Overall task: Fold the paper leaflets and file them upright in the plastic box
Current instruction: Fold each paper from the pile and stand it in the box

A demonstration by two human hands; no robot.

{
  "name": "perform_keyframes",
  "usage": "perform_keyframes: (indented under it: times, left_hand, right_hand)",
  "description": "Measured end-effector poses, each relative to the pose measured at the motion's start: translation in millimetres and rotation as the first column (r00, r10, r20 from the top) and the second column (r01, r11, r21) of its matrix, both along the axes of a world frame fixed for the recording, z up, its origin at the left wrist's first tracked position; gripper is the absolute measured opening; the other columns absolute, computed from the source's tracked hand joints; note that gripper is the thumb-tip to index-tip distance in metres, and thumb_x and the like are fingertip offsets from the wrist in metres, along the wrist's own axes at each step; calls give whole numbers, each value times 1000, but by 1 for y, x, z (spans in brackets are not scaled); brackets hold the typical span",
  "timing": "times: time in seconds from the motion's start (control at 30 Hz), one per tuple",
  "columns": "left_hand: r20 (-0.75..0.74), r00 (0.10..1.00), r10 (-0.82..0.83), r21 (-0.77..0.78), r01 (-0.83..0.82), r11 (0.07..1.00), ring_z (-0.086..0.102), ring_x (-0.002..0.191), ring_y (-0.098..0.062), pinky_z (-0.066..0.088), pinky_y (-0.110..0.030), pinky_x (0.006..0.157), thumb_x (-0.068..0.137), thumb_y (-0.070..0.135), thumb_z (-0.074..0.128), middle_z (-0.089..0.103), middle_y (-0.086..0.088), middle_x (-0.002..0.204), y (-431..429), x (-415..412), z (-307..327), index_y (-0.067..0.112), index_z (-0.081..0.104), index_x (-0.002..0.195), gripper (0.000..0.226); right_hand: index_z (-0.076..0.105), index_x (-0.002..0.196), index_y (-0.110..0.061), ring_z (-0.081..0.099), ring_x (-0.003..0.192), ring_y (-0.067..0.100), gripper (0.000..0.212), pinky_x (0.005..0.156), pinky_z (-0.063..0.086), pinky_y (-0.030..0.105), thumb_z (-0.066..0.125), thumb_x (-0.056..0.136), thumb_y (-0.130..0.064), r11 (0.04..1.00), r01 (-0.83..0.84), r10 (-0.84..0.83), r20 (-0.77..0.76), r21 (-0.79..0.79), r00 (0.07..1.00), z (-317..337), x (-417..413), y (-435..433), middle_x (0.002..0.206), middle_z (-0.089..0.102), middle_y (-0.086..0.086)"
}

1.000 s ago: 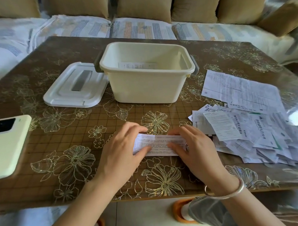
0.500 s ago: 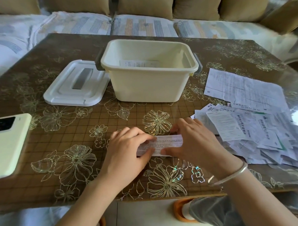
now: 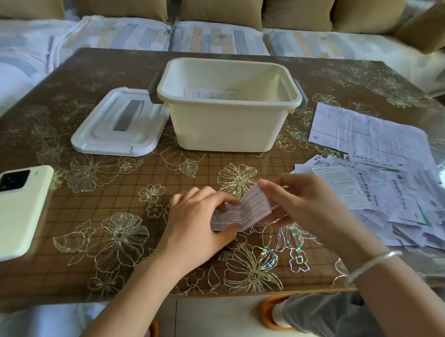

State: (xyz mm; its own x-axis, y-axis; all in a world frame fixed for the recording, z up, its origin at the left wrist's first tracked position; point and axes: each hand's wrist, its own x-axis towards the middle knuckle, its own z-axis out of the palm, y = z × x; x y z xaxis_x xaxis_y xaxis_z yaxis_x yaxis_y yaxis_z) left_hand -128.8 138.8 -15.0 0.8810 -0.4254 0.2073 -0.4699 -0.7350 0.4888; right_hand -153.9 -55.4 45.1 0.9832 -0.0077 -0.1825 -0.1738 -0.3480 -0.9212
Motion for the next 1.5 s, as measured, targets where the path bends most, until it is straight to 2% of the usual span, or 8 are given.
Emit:
perform_keyframes:
  times: [0.1,0.23,0.47,0.57,0.7,1.0,1.27,1.5]
  left_hand:
    - [-64,998,-2,20,3,1000,45,95,-3,26,-29,81,76,60,64,52,24,96,-1,2,5,41,59,111,39]
    - [-165,986,-26,47,34,998,48,98,-4,32,-31,90,78,62,61,56,20,100,5,9,9,36,62,103,36]
    - [-360,925,-121,-213,45,976,50,115,9,41,-18,98,72,48,77,52,29,127,33,11,20,44,43,137,73]
    - [-181,983,-15,-344,-49,938,56,107,0,48,-19,89,79,32,73,57,19,116,39,12,20,34,62,117,39]
    - [117,993,34,-155,-15,988,51,101,-5,36,-25,92,76,40,69,61,22,97,35,8,13,32,73,89,15]
    - [98,991,94,-55,-89,995,47,95,-6,28,-31,83,74,56,62,59,25,95,35,0,-4,40,73,101,33]
    - [58,992,113,-46,-111,993,41,101,-3,20,-27,83,71,68,49,55,27,97,31,-2,-6,44,69,105,47]
    - [75,991,114,-41,-111,993,40,101,-4,19,-27,82,69,68,49,57,24,101,31,-2,-5,36,68,105,52]
  right_hand:
    - [70,98,-13,72,81,12,30,70,58,26,53,90,-36,996,-92,90,122,9,988,-12,-17,7,87,75,-3]
    - [69,106,-29,66,92,-4,22,74,54,18,51,95,-27,876,-103,339,449,-472,827,-36,-24,11,106,69,-21]
    - [69,114,-21,51,122,-3,26,100,46,27,55,93,-20,737,-147,540,444,-660,715,-53,-25,13,125,62,-13]
    - [68,116,-20,51,123,-1,28,100,45,27,53,92,-18,707,-142,565,433,-693,703,-53,-25,13,126,62,-13]
    - [69,113,-20,53,122,2,31,97,47,29,55,87,-13,686,-143,576,412,-713,706,-50,-25,14,124,63,-13]
    - [71,106,-25,64,89,-2,30,74,53,17,57,89,-3,926,71,106,434,-372,895,-41,-24,28,103,69,-15]
    - [55,117,-9,72,84,21,29,72,59,29,41,95,6,853,265,-235,-123,449,964,-24,-15,39,95,73,10]
    - [58,113,-12,69,96,11,28,82,57,33,48,93,6,991,12,-47,255,135,966,-34,-28,48,102,73,-5]
